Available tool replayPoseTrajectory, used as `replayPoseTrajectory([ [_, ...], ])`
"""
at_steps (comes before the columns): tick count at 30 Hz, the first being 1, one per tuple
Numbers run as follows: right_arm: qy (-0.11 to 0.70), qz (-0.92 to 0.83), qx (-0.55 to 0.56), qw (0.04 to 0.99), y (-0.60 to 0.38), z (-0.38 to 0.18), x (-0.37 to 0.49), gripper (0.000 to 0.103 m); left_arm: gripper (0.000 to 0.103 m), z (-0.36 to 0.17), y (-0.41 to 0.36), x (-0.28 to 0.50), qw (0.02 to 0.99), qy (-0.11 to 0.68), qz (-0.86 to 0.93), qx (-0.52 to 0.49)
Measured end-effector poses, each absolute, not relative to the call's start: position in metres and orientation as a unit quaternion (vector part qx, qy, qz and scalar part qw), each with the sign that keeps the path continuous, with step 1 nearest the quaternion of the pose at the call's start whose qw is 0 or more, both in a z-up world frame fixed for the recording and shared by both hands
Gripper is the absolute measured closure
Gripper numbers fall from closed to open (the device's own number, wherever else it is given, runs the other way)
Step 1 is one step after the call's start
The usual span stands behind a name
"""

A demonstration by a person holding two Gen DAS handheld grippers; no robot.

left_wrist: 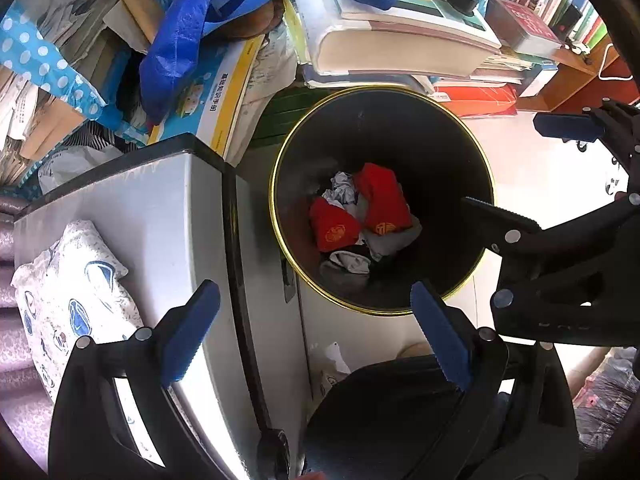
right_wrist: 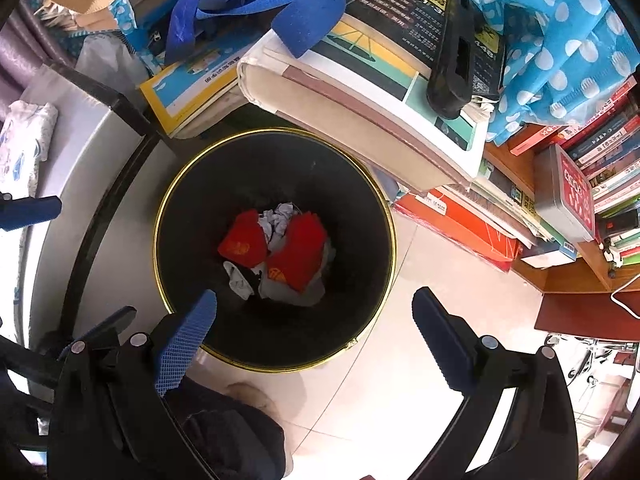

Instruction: Organize soft objects

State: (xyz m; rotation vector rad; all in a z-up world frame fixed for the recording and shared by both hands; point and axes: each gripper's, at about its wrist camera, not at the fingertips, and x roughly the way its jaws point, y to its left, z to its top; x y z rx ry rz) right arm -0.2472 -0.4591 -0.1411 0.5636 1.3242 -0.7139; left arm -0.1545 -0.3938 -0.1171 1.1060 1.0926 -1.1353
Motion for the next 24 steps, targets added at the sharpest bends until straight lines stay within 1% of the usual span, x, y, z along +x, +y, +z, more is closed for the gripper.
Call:
replayPoseTrajectory([
  [24,0.587,-0.315,0.258,0.700,-0.4579,-0.1373,-0.2536,0.009,0.007,-0.1208,-0.3968,-0.1606,0.564,0.462,-0.486,0.482],
])
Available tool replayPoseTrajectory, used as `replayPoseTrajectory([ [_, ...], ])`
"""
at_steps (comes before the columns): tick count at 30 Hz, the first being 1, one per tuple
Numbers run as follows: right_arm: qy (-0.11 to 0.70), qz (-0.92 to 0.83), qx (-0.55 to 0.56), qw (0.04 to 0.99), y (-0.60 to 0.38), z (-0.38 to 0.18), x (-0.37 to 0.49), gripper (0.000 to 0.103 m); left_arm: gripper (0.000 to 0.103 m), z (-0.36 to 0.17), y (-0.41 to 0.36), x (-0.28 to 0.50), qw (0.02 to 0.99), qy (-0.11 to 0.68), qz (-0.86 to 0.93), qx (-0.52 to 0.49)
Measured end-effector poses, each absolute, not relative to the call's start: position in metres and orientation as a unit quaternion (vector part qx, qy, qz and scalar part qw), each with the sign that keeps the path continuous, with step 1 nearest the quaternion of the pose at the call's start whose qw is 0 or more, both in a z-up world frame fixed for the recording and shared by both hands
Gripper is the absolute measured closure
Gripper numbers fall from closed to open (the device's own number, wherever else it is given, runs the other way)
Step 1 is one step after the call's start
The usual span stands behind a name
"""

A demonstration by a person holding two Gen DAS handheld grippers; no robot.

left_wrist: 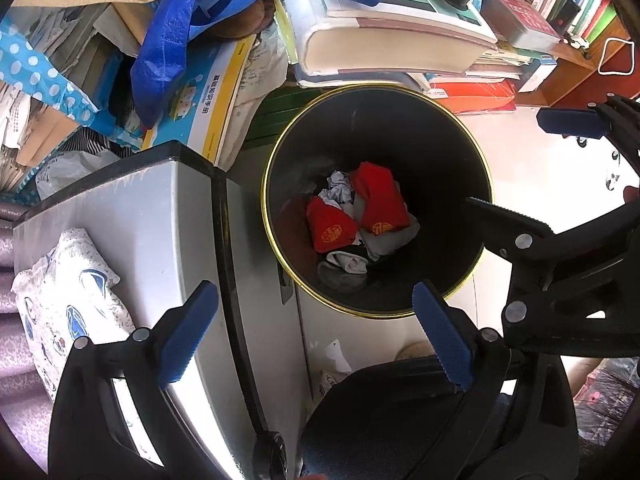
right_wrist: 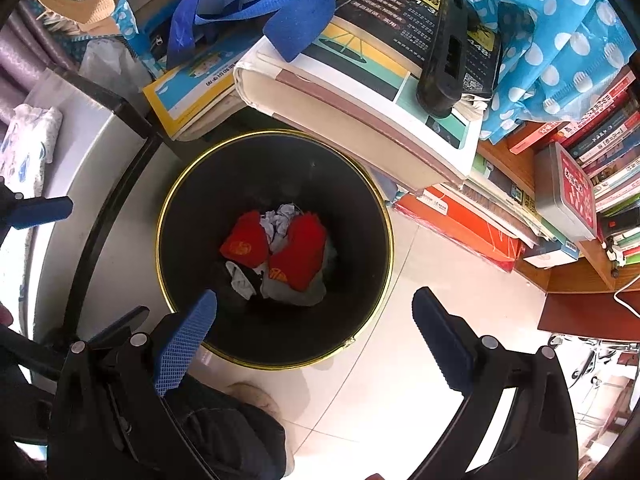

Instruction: Organize soft objects

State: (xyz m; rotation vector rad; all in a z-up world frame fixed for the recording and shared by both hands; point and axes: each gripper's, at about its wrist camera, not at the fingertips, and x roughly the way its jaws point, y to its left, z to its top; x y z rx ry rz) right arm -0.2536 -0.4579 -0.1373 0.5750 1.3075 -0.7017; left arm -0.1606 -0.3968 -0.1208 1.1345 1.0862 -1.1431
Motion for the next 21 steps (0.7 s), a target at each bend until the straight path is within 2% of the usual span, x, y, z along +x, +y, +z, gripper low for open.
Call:
replayPoseTrajectory([
  [21,0.581,-0.315,0.275,0.698,-0.4625,-0.1408,-0.2617,0.009,0.007,-0.1229,-0.3945,-0.1658,0.570,0.450,-0.493,0.479],
])
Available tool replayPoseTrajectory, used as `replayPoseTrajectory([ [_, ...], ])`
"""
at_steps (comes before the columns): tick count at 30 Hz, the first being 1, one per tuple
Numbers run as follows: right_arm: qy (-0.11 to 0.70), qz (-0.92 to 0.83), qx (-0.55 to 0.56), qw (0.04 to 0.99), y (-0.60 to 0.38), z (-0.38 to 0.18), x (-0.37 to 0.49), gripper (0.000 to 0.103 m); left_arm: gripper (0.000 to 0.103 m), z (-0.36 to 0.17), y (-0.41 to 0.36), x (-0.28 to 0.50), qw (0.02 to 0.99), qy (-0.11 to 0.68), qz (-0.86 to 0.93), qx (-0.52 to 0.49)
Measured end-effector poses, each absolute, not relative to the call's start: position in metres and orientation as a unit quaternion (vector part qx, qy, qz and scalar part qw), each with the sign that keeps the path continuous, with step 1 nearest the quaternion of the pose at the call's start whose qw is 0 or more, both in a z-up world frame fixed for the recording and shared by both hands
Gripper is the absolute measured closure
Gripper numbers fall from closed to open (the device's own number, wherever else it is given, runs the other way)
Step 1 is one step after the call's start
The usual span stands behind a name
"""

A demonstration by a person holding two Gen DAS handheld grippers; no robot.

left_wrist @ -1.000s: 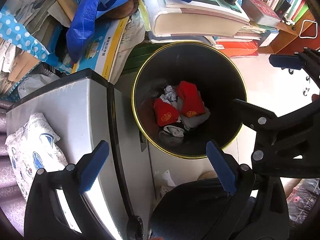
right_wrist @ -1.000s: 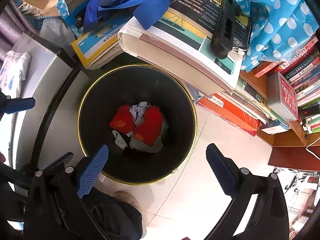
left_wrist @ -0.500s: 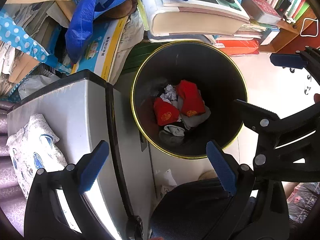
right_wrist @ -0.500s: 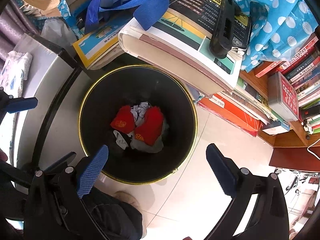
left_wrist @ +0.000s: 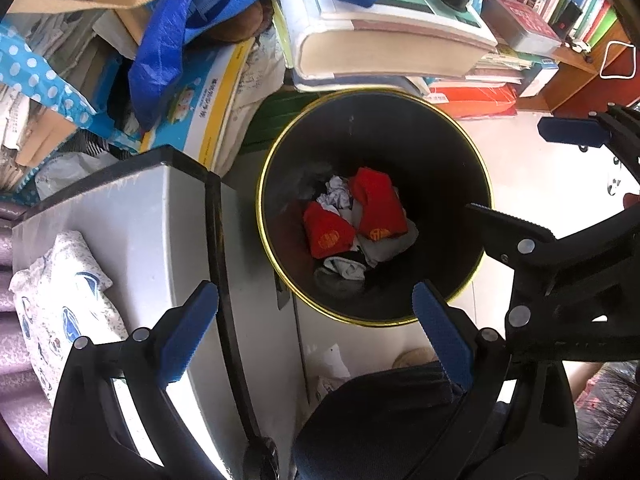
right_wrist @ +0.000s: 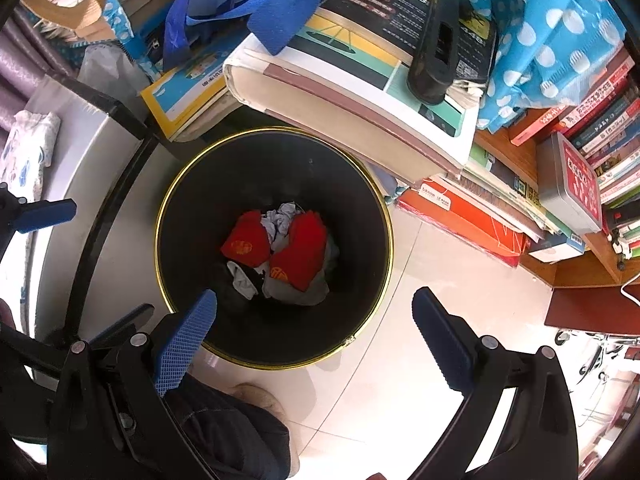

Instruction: Organize soft objects

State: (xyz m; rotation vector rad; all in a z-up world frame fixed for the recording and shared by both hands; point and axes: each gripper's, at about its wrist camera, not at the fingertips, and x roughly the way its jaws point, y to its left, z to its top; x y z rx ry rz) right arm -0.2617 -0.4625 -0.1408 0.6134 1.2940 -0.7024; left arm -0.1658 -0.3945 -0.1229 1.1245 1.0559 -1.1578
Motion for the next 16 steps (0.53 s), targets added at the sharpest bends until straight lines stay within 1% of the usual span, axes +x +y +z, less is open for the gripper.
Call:
replayPoseTrajectory([
  [16,0.588,-0.324,0.245,0.700,-0.4587,-0.1341,-0.2550,0.009,0.006,-0.1219,-0.3892,-0.1620,0.589,0.439,-0.459,0.499],
])
